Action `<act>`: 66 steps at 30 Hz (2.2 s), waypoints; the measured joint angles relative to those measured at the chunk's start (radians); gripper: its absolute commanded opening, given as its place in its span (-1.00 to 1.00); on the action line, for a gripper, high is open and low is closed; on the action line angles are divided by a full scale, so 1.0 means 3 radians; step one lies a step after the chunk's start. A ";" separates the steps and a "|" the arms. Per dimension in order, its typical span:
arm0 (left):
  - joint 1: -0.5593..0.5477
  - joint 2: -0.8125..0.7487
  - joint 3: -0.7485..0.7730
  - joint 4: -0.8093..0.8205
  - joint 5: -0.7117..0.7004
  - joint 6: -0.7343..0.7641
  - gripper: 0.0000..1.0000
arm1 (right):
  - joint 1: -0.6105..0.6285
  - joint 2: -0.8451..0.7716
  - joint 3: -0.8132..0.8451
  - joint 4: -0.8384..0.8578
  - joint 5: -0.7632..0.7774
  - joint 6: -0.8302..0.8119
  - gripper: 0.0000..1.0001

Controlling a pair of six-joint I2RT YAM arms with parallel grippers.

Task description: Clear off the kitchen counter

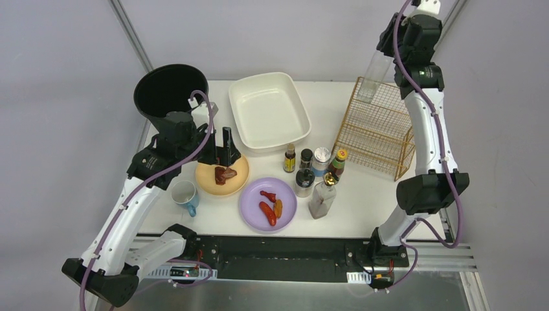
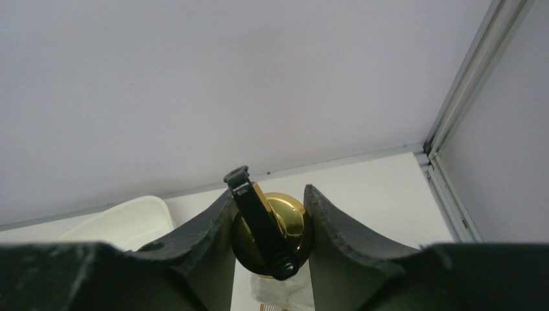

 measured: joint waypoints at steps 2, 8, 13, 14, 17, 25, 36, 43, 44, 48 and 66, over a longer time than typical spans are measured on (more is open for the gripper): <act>0.0000 -0.0014 -0.0037 0.0008 0.0000 -0.0013 0.98 | 0.0000 -0.0056 -0.0314 0.0139 0.0008 0.0048 -1.00; 0.0000 -0.0046 -0.0134 0.0020 -0.0004 -0.0020 0.98 | 0.0006 -0.0099 -0.0969 0.0237 0.0050 0.0140 -1.00; 0.0000 -0.0076 -0.0225 0.0023 -0.0034 -0.0022 0.98 | 0.0045 -0.0153 -0.1307 0.0370 0.0141 0.0146 -1.00; 0.0000 -0.0092 -0.0244 0.0022 -0.0051 -0.0022 0.98 | 0.0052 -0.0174 -0.1367 0.0404 0.0164 0.0146 -1.00; 0.0000 -0.0141 -0.0294 0.0022 -0.0088 -0.0022 0.98 | 0.0092 -0.0259 -0.1532 0.0498 0.0229 0.0145 -1.00; 0.0000 -0.0219 -0.0406 0.0024 -0.0121 -0.0022 0.98 | 0.0189 -0.0445 -0.1812 0.0689 0.0392 0.0146 -0.59; 0.0000 -0.0275 -0.0512 0.0074 -0.0122 -0.0020 0.98 | 0.0216 -0.0552 -0.1857 0.0674 0.0497 0.0237 0.39; 0.0000 -0.0280 -0.0529 0.0102 -0.0121 -0.0020 0.98 | 0.0220 -0.0713 -0.1781 0.0596 0.0515 0.0268 0.50; 0.0000 -0.0284 -0.0542 0.0111 -0.0122 -0.0020 0.98 | 0.0221 -0.0745 -0.1780 0.0561 0.0512 0.0268 0.50; 0.0000 -0.0301 -0.0587 0.0134 -0.0121 -0.0020 0.98 | 0.0228 -0.0898 -0.1720 0.0292 0.0483 0.0272 0.51; 0.0000 -0.0453 -0.0790 0.0273 -0.0174 -0.0045 0.99 | 0.0544 -0.2567 -0.2150 -0.1237 -0.0488 0.0303 0.49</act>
